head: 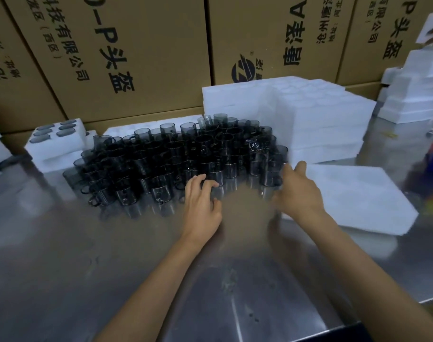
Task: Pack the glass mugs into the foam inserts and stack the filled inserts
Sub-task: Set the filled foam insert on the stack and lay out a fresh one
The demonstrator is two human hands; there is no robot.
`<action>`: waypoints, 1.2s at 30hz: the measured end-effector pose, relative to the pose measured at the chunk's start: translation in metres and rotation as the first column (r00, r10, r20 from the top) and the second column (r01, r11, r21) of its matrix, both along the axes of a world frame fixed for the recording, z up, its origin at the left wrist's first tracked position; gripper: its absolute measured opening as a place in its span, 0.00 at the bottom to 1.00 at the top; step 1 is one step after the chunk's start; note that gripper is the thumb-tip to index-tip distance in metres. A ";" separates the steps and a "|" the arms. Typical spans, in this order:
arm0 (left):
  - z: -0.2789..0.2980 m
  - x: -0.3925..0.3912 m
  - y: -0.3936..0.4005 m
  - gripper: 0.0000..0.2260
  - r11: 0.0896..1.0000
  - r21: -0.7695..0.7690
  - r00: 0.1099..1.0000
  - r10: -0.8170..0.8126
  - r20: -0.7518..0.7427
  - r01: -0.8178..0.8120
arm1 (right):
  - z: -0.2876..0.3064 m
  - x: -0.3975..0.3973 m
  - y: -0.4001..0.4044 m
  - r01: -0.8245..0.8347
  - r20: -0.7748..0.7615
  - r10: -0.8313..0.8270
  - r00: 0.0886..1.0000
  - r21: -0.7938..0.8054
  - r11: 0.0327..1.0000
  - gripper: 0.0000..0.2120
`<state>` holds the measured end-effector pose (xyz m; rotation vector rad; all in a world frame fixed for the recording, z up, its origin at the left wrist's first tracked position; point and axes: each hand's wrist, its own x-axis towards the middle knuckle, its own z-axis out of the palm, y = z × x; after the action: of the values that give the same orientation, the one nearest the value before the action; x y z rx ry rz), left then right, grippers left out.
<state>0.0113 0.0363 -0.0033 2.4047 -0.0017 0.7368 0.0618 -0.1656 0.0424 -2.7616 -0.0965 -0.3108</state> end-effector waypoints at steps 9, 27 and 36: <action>0.006 -0.002 0.009 0.12 0.956 -0.294 0.998 0.034 0.061 -0.014 | 0.007 -0.072 0.070 -0.405 -0.002 0.409 0.913 0.130 0.905 0.10; 0.030 -0.012 0.069 0.15 0.594 -0.794 0.906 -0.397 -0.144 0.134 | 0.019 -0.074 0.121 -0.627 0.158 0.633 0.758 0.442 0.641 0.08; 0.040 -0.012 0.081 0.12 0.942 -0.305 0.972 0.070 -0.223 -0.138 | 0.026 0.037 0.072 -0.231 -0.200 0.280 0.939 0.236 0.944 0.10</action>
<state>-0.0012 0.1168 0.0370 2.1693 0.3112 0.4825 0.0983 -0.0938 0.0689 -2.5153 -0.3415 0.0677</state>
